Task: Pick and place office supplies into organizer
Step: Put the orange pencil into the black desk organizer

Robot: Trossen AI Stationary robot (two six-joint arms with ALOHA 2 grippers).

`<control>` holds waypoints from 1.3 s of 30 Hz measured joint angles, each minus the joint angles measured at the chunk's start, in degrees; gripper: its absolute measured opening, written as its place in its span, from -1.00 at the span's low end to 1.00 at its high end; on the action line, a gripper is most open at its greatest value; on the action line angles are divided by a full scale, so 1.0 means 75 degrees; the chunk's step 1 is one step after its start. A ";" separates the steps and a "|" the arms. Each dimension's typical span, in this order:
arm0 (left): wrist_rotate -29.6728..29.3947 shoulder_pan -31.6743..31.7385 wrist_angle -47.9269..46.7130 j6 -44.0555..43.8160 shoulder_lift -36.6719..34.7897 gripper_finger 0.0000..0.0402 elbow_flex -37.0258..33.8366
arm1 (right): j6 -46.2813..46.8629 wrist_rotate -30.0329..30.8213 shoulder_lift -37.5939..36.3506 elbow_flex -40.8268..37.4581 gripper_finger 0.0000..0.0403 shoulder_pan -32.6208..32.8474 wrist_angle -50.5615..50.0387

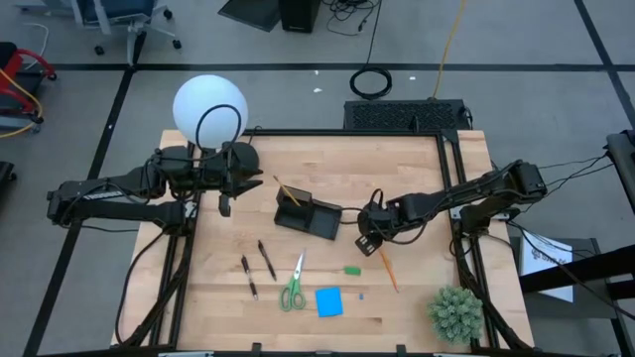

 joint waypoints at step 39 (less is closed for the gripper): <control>0.0003 0.0003 0.0013 -0.0047 0.0000 -0.37 0.0000 | 0.1280 0.0844 0.1129 0.1918 -0.41 0.0370 -0.2730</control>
